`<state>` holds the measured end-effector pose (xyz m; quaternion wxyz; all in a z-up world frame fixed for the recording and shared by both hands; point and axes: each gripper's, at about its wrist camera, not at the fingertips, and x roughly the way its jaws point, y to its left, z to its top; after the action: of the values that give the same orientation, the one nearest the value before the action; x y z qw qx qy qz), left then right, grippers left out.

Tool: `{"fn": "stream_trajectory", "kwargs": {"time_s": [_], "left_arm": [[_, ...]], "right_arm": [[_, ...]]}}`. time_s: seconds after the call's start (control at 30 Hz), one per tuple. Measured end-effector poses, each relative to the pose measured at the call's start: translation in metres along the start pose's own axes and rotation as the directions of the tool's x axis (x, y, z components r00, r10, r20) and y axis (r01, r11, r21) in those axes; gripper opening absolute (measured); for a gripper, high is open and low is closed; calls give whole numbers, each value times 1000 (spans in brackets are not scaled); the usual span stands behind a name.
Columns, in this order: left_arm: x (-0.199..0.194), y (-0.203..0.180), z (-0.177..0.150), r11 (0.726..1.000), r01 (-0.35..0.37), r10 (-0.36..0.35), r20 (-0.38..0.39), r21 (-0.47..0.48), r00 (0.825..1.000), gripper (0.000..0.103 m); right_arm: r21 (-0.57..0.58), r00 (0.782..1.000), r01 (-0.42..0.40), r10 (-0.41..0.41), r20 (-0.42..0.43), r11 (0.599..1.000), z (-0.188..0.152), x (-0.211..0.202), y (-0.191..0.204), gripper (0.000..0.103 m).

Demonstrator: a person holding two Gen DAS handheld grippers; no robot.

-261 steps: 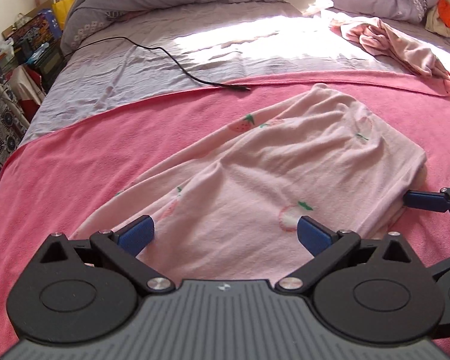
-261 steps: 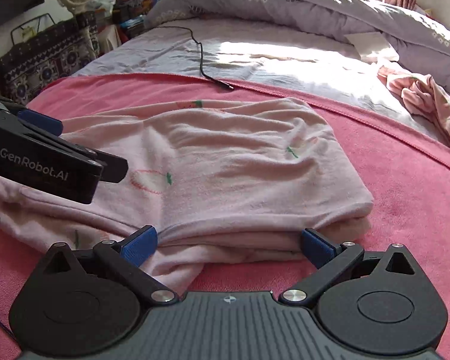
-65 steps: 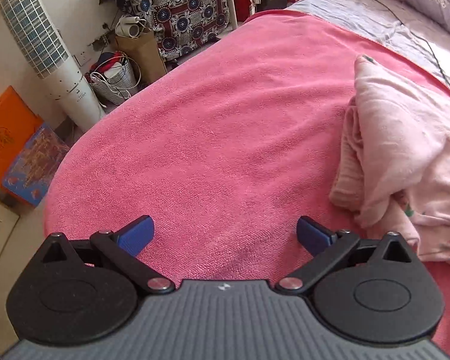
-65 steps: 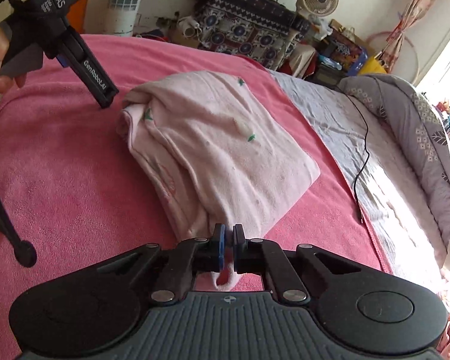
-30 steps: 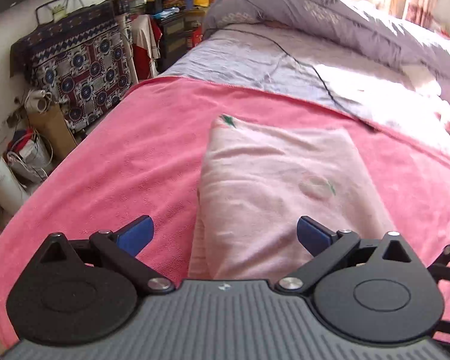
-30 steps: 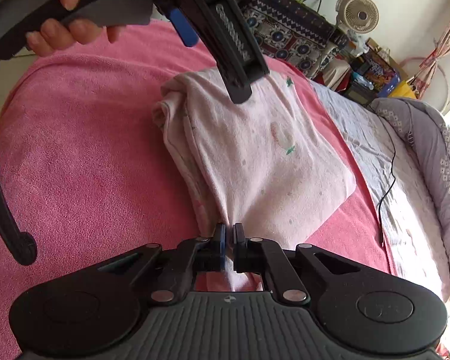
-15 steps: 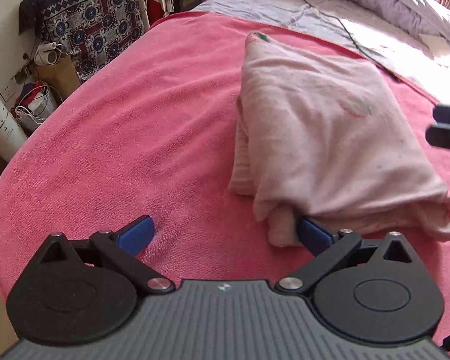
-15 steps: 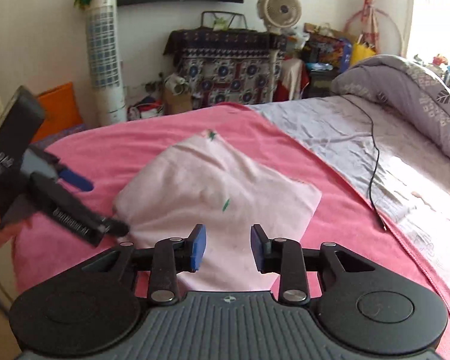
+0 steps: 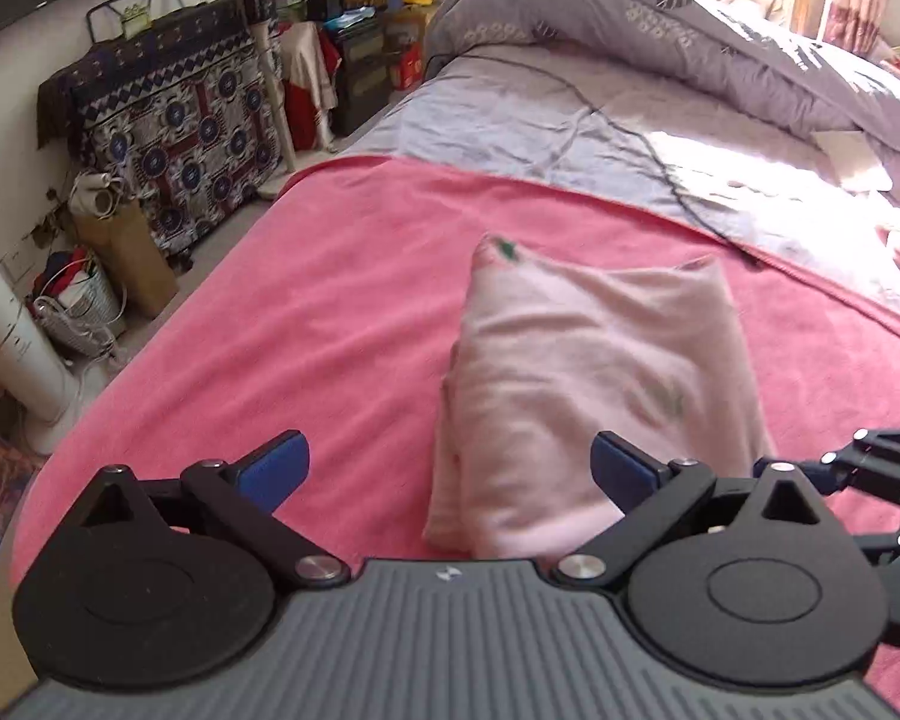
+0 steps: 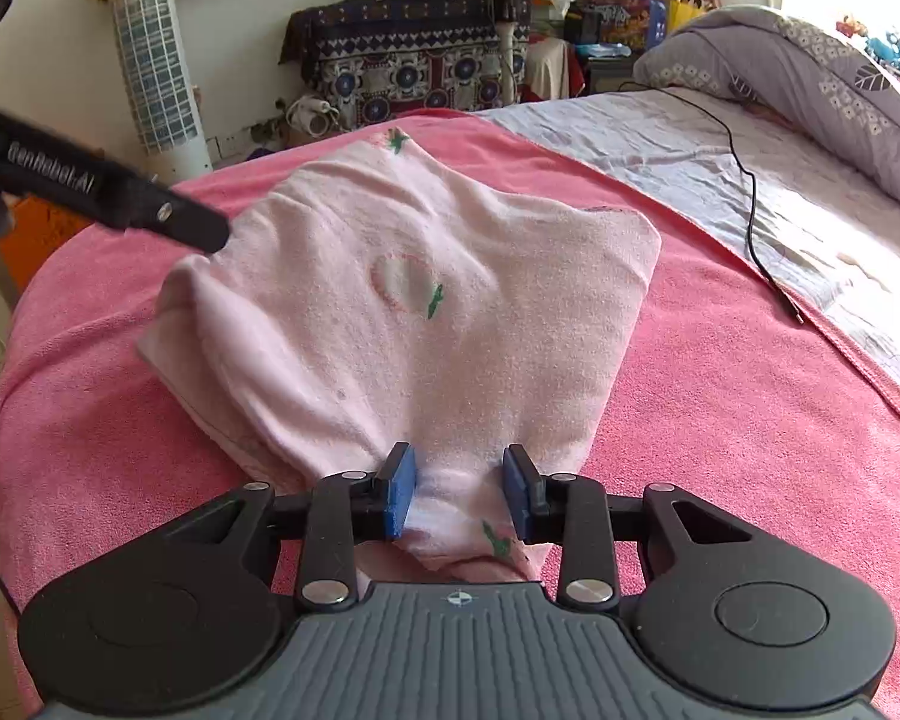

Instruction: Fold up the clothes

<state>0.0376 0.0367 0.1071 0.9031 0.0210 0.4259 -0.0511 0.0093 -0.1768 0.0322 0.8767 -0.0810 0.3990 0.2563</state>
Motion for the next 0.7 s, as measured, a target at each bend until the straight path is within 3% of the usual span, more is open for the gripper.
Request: {"fn": "stream_trajectory", "kwargs": {"time_s": [0.03,0.1,0.2,0.37,0.43,0.53,0.67,0.7], "left_arm": [[5,-7,5,1000,26,-26,-4,15,1000,81],[14,-18,11,998,57,-57,-26,31,998,55],[22,-29,11,995,94,-92,-42,39,995,39],[43,-42,-6,992,49,-38,-98,118,994,36],[53,-42,-8,990,31,-19,-85,134,996,40],[64,-39,4,993,5,5,-94,115,996,38],[86,-26,25,999,-26,29,-102,26,994,11],[91,-22,30,1000,-26,26,-100,6,995,8]], "right_arm": [[1,1000,-5,5,0,1000,0,2,0,34],[21,1000,-13,13,1,1000,-2,2,-2,34],[28,1000,-20,19,10,999,-4,1,-3,34],[45,999,-28,27,29,999,-6,4,-6,34],[50,999,-26,24,34,998,-8,4,-6,34],[69,999,-24,21,44,997,-9,4,-6,35],[92,998,-22,17,55,996,-11,3,-5,35],[97,998,-21,15,55,995,-11,3,-5,35]]}}
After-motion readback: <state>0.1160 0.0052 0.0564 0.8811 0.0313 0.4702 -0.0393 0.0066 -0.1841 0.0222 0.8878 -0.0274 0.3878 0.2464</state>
